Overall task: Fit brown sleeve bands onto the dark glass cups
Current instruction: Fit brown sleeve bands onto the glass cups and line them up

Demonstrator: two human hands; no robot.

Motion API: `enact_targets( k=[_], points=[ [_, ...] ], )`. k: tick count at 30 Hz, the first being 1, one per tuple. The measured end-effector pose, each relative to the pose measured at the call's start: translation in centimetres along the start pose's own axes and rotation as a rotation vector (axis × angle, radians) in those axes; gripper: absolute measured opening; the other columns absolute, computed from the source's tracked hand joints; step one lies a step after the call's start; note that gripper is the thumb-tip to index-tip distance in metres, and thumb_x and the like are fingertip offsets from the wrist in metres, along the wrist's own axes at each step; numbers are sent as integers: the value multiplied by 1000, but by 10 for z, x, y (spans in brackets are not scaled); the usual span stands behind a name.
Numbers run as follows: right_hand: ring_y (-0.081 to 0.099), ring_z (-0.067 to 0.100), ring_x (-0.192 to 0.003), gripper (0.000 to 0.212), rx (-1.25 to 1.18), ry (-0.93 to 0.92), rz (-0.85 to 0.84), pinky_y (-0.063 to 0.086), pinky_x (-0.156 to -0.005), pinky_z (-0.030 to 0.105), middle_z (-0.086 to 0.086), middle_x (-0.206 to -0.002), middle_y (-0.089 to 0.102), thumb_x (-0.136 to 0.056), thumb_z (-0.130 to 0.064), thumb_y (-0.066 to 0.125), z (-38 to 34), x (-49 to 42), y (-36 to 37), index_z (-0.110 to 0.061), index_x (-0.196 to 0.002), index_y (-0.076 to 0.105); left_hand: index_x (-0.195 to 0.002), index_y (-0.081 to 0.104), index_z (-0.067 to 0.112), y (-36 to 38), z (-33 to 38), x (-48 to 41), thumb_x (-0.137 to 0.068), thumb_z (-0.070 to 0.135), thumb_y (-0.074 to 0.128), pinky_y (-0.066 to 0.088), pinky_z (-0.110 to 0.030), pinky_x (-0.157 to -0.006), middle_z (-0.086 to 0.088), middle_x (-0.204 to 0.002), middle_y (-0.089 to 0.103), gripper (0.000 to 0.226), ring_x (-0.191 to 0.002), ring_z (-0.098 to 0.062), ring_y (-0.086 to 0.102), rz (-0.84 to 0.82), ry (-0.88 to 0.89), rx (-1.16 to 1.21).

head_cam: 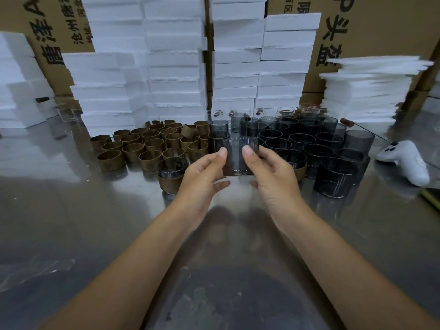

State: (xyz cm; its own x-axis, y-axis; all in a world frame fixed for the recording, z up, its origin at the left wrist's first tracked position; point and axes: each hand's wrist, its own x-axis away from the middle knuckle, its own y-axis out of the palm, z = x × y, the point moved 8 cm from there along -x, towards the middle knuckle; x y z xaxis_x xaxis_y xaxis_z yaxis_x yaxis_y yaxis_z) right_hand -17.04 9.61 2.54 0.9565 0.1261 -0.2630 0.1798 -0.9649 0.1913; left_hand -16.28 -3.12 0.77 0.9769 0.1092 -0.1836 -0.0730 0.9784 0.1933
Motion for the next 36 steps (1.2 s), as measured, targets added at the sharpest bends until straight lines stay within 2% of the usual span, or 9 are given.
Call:
enact_targets(
  k=[4, 6, 8, 10, 14, 18, 24, 30, 36],
  points=[
    [67, -7, -82, 25, 5, -16, 36, 47, -64, 5, -17, -84, 73, -79, -32, 72, 0, 0, -4, -29, -102, 62, -119, 61, 13, 5, -3, 2, -56, 58, 71, 52, -25, -78, -3, -116, 67, 78, -111, -15, 62, -9, -13, -19],
    [68, -6, -81, 24, -11, 14, 11, 47, -64, 7, -16, -82, 74, -80, -30, 72, 1, -1, -3, -26, -103, 65, -116, 64, 15, 5, -3, 2, -58, 56, 71, 52, -24, -78, -3, -112, 69, 72, -108, -15, 63, -24, -23, 0],
    [67, -3, -77, 22, -4, 61, -35, 48, -66, 12, -14, -79, 73, -78, -34, 71, 3, 0, 1, -23, -98, 69, -105, 70, 20, 5, -4, 2, -65, 53, 69, 52, -24, -78, -2, -103, 72, 52, -98, -13, 66, -70, -35, 22],
    [64, 0, -73, 35, -1, 118, -63, 45, -69, 17, -10, -77, 71, -67, -45, 71, 6, 1, 4, -21, -92, 71, -97, 74, 24, 7, -4, 3, -72, 52, 68, 52, -24, -79, -1, -96, 73, 38, -91, -12, 68, -120, -45, 24],
    [63, 2, -75, 46, 1, 184, -111, 39, -74, 24, -9, -80, 71, -53, -55, 69, 11, 1, 4, -23, -86, 73, -94, 75, 27, 8, -6, 3, -65, 58, 70, 53, -22, -76, -1, -94, 74, 43, -90, -12, 68, -133, -56, 18],
    [63, -2, -73, 31, -61, 222, -149, 39, -75, 24, -10, -80, 72, -62, -51, 67, 14, -1, 3, -27, -79, 76, -94, 77, 27, 7, -5, 3, -77, 52, 63, 55, -22, -77, -2, -96, 74, 33, -89, -12, 68, -136, -65, 75],
    [66, -1, -75, 21, -174, 242, -178, 44, -84, 26, -11, -80, 73, -67, -47, 66, 14, -4, 3, -31, -72, 79, -91, 77, 30, 9, -3, 4, -78, 52, 57, 55, -22, -76, 0, -98, 74, 33, -91, -12, 70, -134, -78, 147],
    [67, -4, -76, 30, -66, 213, -139, 44, -82, 27, -12, -81, 74, -67, -58, 60, 12, -3, 2, -35, -71, 78, -94, 77, 30, 10, -4, 2, -80, 52, 56, 55, -24, -81, -1, -102, 74, 33, -94, -12, 69, -140, -77, 167],
    [62, 4, -107, 39, 70, 219, -107, 45, -96, 35, -11, -105, 73, -90, -58, 46, 17, -4, 2, -31, -102, 71, -101, 74, 26, 5, -4, 2, -70, 58, 61, 51, -28, -83, -1, -106, 73, 46, -99, -14, 69, -70, -49, 46]
  ],
)
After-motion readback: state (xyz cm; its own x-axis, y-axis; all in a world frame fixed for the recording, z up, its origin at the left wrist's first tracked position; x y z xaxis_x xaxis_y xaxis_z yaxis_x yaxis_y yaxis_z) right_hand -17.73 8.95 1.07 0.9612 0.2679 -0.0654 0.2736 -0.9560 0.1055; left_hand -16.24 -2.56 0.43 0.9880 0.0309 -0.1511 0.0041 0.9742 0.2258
